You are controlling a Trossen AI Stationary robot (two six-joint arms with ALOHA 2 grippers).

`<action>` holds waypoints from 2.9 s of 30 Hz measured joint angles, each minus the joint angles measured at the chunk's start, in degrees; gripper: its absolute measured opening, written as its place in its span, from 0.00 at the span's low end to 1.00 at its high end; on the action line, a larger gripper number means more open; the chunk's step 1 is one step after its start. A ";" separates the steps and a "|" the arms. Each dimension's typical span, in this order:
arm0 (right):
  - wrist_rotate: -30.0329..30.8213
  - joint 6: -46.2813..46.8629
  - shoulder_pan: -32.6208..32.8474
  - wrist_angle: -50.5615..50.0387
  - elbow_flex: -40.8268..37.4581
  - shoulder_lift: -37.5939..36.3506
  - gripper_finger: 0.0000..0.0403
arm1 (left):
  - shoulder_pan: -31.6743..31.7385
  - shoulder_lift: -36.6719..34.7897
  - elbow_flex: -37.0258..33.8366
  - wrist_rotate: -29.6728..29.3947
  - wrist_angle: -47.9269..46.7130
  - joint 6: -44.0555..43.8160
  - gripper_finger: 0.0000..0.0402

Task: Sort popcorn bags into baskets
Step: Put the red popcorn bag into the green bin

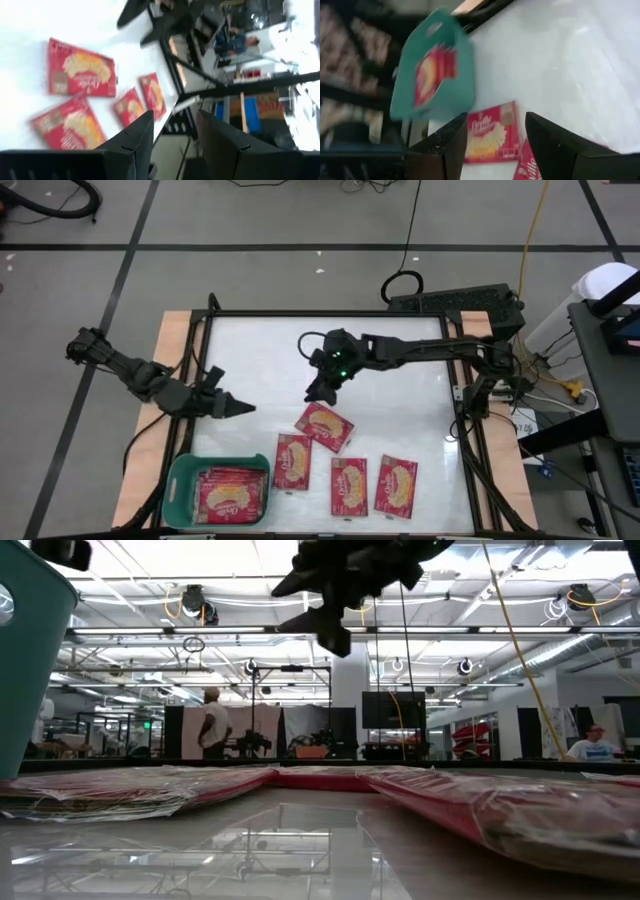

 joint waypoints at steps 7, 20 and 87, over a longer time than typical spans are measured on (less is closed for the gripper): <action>2.53 -22.03 -3.19 -1.39 -0.07 5.65 0.52 | 0.61 6.21 0.02 -6.02 2.91 0.81 0.38; 0.25 -29.70 -3.74 -1.22 -1.14 15.11 0.54 | 2.50 12.54 0.00 -7.48 5.97 -2.03 0.38; 16.99 -27.45 4.80 -9.66 -6.43 -3.79 0.00 | 14.29 38.60 -0.04 3.56 27.66 24.42 0.73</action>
